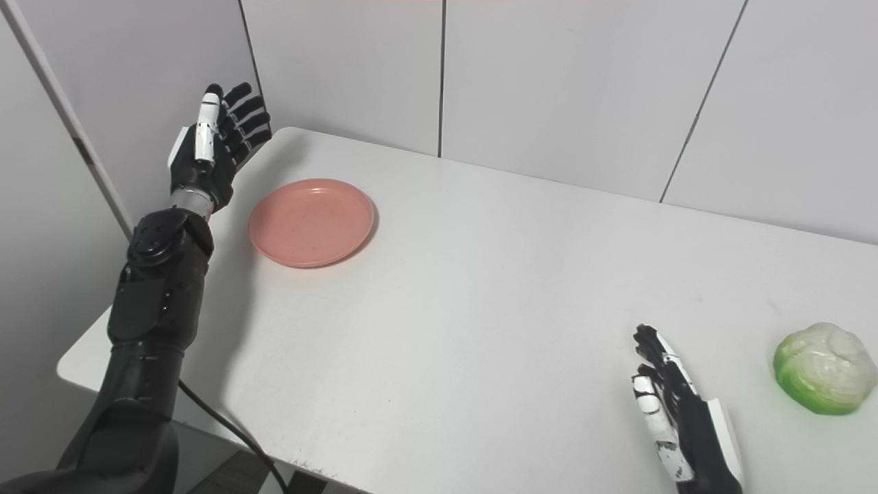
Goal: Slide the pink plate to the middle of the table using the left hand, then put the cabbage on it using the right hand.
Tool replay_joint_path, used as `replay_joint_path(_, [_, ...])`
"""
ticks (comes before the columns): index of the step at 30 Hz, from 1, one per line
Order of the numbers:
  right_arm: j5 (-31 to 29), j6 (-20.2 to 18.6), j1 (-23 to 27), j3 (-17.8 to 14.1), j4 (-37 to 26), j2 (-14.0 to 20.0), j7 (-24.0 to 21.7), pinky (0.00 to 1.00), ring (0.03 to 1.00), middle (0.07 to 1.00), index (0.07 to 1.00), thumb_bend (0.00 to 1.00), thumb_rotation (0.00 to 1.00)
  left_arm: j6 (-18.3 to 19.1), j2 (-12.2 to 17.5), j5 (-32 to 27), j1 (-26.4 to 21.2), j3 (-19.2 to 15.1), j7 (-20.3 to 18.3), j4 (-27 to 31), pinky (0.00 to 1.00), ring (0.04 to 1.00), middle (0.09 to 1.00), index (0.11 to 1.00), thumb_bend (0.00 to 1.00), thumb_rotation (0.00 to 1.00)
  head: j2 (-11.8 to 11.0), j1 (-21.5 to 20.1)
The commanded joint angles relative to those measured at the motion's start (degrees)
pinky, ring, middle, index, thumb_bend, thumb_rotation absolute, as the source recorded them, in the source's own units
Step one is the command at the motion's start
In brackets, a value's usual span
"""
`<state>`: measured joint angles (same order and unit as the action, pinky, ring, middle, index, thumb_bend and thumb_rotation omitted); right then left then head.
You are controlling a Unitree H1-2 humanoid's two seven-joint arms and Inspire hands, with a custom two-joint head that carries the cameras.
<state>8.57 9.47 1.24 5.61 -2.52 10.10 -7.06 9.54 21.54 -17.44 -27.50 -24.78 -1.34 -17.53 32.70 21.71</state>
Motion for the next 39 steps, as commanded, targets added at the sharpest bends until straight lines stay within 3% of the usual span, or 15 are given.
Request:
replay_joint_path(1, [-0.2,1.8,-0.4,-0.7,2.4,1.1,0.3,0.86,0.887,0.894,0.894,0.31,1.0,-2.9,2.5,-0.6,-3.0,-0.7,0.0,0.3,0.8,0.84,0.849,0.833,0.42,1.0,0.0,0.0])
replay_joint_path(9, [0.1,1.1,-0.7,-0.8,1.5,1.2,0.3,0.85,0.89,0.893,0.892,0.31,1.0,-2.5,2.7,-2.0,-2.5,-1.9,0.2,-1.3,0.8,0.822,0.83,0.822,0.38,1.0,0.3,0.0])
replay_joint_path(20, [-1.2,2.1,-0.5,-0.8,2.1,1.3,-0.2,0.86,0.891,0.899,0.899,0.27,1.0,-2.1,2.4,-2.1,-3.6,-1.7,1.3,-6.0,0.78,0.811,0.816,0.803,0.43,1.0,0.6,0.1])
replay_joint_path(39, [-1.2,1.3,-0.7,-0.8,1.4,1.1,-0.5,0.87,0.897,0.904,0.903,0.28,1.0,-9.7,3.1,-1.1,-4.9,0.5,-0.8,-20.6,0.79,0.824,0.835,0.83,0.38,1.0,0.7,-0.4])
